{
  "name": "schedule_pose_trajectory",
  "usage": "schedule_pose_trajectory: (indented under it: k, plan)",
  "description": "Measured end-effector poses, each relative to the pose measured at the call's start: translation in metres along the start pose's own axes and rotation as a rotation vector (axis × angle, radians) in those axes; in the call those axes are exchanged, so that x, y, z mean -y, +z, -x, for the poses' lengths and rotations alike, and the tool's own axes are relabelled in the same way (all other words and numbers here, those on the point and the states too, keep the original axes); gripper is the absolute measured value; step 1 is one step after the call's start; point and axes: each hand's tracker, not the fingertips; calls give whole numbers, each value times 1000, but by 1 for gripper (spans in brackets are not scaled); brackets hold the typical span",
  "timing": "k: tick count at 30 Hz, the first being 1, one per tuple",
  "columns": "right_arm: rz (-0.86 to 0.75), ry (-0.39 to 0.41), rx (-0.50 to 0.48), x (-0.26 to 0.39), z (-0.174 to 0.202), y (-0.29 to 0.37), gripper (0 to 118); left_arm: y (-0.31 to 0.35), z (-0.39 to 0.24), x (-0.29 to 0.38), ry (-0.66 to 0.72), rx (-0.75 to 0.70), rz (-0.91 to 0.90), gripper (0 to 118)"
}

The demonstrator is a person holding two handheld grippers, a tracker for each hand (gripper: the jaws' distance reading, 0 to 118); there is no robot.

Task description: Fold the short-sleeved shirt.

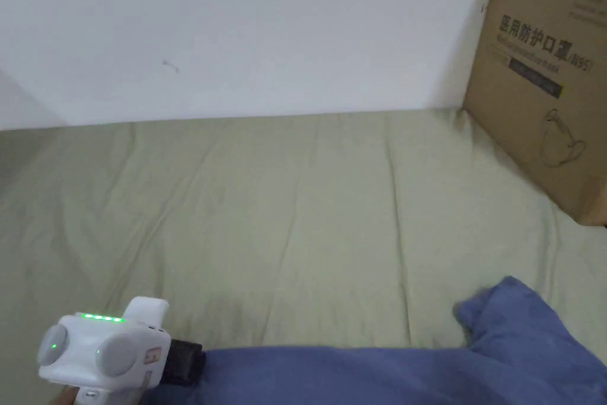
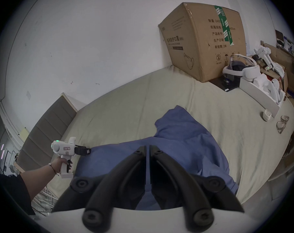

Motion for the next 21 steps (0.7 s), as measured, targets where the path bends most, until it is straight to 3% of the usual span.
schedule_pose_trajectory:
  k: [1, 3, 4, 5, 6, 8, 9, 12, 13, 15, 16, 18, 21]
  plan:
    - [-1, -8, -1, -1, -2, -2, 4, 8, -4, 4, 37, -7, -10, 112]
    - [-11, -21, -16, -4, -6, -6, 4, 15, 4, 10, -14, -45, -105, 84]
    - [-21, -24, -31, -8, -10, -10, 4, 25, -1, 16, -15, -24, -105, 59]
    - [-23, -31, -45, -12, -14, -14, 4, 34, -4, 19, -24, -20, -130, 2]
    - [-20, -33, -55, -18, -18, -21, 4, 39, -11, 23, -19, 26, -130, 1]
    - [34, -39, -83, -36, -27, -41, 4, 60, -15, 26, -38, -49, -192, 1]
    - [81, -41, -82, -48, -33, -56, 4, 72, -14, 28, -7, 13, -222, 1]
    - [161, 54, 4, -79, -48, -107, 7, 103, -8, 34, 65, 82, -326, 1]
    - [198, 85, -4, -88, -55, -128, 16, 123, -19, 38, 78, 95, -357, 1]
    - [264, 112, 60, -99, -62, -164, 100, 146, -32, 46, 72, 130, -374, 1]
    - [320, 108, 99, -104, -68, -186, 118, 152, -37, 49, 58, 125, -372, 1]
    - [408, 55, 128, -104, -84, -218, 116, 161, -39, 49, 31, 103, -380, 1]
    - [462, 56, 218, -100, -97, -261, 117, 165, -45, 53, 24, 92, -366, 1]
